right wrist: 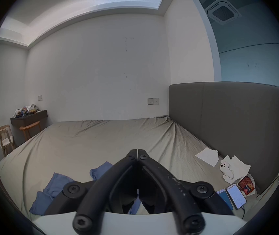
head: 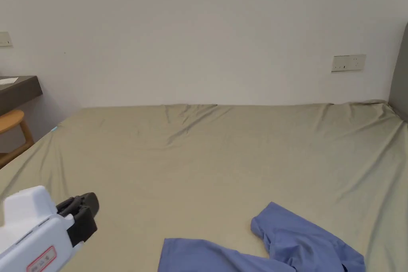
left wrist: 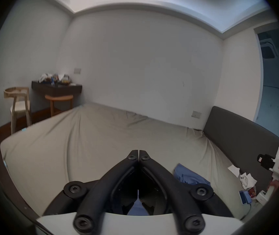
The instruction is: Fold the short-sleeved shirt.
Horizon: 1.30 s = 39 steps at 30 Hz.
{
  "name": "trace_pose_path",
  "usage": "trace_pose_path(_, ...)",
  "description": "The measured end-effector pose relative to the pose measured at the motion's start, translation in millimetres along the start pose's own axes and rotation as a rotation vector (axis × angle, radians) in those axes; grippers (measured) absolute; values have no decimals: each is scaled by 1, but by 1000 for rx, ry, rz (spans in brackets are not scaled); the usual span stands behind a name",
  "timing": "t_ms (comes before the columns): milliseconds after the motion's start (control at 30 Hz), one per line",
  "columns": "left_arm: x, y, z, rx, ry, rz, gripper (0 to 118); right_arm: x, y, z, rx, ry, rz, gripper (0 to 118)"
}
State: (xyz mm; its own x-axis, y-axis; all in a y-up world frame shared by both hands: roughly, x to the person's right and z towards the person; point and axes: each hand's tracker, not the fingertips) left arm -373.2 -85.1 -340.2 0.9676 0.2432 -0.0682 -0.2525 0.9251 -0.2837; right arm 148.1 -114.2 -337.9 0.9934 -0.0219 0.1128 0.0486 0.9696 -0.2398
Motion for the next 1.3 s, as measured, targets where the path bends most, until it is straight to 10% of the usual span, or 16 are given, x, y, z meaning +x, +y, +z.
trace_pose_path(333, -23, -75, -122, -445, -109, 74, 2, -8, -13, -21, -59, -10, 34, 1)
trace_pose_path(433, -30, -107, -179, -640, -64, 64, 118, -10, -19, -32, -92, -13, 49, 1)
trace_pose_path(633, -25, -163, -245, -808, -13, -70, 107, -16, -32, -48, -156, -22, 68, 1)
trace_pose_path(800, -16, -201, -264, -908, 49, -122, 70, -19, -42, -56, -200, -20, 76, 1)
trace_pose_path(867, -1, -198, -247, -869, 49, -220, 19, -19, -45, -59, -208, -19, 80, 1)
trace_pose_path(933, 0, -191, -237, -838, -15, -198, 10, -19, -48, -61, -213, -19, 80, 1)
trace_pose_path(1300, 6, -150, -169, -673, -122, -57, 7, 5, -86, -70, -301, -30, 45, 1)
